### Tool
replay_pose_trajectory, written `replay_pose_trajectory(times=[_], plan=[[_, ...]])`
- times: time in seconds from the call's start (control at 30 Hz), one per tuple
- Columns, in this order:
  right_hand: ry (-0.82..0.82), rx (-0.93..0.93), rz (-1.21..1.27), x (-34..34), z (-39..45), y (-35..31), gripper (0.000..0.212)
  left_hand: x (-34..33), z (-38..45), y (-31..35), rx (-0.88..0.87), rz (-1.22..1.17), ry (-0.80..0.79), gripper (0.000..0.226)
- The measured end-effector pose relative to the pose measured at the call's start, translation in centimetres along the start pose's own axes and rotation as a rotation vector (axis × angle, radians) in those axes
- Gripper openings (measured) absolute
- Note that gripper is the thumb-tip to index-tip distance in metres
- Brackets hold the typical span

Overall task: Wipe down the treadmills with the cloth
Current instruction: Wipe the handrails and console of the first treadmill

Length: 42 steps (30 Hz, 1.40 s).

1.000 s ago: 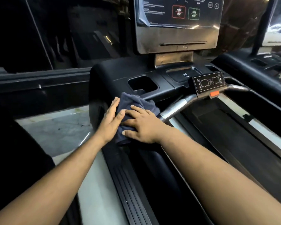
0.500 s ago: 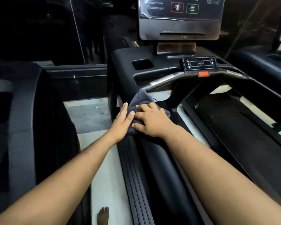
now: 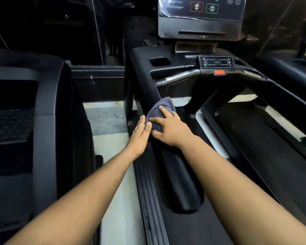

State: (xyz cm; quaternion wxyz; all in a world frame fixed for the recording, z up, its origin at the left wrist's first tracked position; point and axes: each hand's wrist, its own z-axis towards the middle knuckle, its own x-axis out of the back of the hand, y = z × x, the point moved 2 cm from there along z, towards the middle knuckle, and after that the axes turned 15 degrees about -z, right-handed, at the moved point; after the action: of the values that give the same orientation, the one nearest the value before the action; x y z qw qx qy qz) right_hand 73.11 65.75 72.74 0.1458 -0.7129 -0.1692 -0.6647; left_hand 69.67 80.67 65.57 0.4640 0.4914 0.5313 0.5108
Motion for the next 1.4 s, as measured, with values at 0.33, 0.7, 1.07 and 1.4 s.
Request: replay_pose_trajectory(times=[0.33, 0.7, 1.07, 1.4], plan=[[0.008, -0.035, -0.083, -0.9, -11.8, -1.2, 0.058, -3.0, -7.4, -2.1, -0.01, -0.001, -0.044, 0.087], [-0.008, -0.064, -0.137, -2.2, -19.9, -2.2, 0.065, -4.6, -15.7, -1.2, -0.009, 0.301, -0.065, 0.057], [0.338, -0.244, 0.682, -4.6, -29.9, 1.6, 0.072, -8.1, -26.0, 3.0, -0.186, 0.216, -0.111, 0.006], [0.191, -0.477, 1.849, -9.2, -30.7, -2.3, 0.049, -13.5, -28.3, 4.6, -0.168, 0.145, -0.165, 0.024]])
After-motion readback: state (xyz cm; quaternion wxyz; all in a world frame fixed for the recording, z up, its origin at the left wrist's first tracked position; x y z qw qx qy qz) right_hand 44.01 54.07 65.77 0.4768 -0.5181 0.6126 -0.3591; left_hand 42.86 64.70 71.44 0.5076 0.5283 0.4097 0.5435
